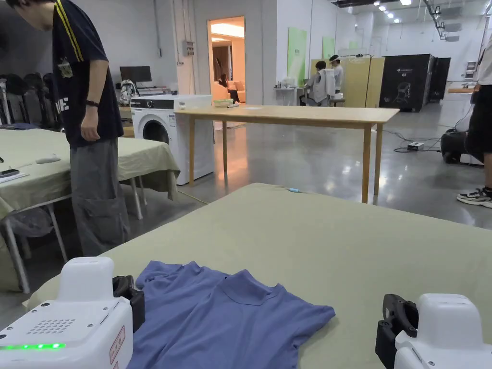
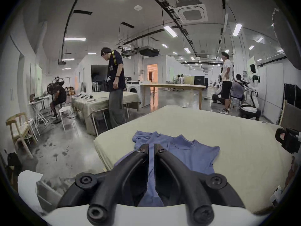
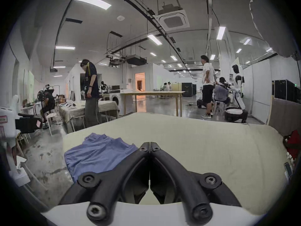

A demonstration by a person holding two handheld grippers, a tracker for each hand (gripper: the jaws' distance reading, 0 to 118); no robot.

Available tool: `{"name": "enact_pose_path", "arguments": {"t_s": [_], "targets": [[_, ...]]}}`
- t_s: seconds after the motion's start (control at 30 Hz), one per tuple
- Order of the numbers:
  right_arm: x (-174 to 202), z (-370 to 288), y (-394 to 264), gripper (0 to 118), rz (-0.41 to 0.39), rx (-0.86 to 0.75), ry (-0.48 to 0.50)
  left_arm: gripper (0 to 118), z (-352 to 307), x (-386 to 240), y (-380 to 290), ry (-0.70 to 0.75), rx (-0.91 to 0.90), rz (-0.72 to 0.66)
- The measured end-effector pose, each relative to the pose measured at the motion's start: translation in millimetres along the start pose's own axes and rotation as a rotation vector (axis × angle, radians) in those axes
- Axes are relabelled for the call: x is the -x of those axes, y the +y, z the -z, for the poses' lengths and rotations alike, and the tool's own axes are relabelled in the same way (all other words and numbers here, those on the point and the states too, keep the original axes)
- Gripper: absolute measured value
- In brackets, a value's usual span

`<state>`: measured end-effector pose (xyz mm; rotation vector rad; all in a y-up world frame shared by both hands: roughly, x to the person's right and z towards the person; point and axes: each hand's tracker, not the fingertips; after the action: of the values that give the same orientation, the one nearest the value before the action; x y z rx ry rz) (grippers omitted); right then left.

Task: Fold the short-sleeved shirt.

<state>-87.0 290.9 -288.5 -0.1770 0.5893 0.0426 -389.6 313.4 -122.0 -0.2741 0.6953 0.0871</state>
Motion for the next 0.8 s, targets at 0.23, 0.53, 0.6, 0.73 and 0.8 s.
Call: {"name": "enact_pose_path", "arguments": {"t_s": [0.23,0.53,0.6,0.73,0.8], "targets": [[-6.4,11.6,-18.8,0,0.007,0.057,-0.014,6,79.8,-31.5,-10.1,-0.117,0.127,0.014],[-14.1,35.6,-59.1,0,-0.015,0.197,-0.032,6,227.6,-96.2,-55.3,-0.304,0.484,0.062],[-16.6,41.3,-69.8,0,-0.020,0.235,-0.037,6,248.5,-105.6,-66.5,-0.334,0.568,0.080],[-22.3,49.6,-86.1,0,-0.010,0.295,-0.043,8,275.5,-117.1,-76.6,-0.345,0.662,0.148],[-24.7,48.7,-90.0,0,0.002,0.304,-0.043,70,281.1,-118.5,-79.9,-0.341,0.666,0.117]]}}
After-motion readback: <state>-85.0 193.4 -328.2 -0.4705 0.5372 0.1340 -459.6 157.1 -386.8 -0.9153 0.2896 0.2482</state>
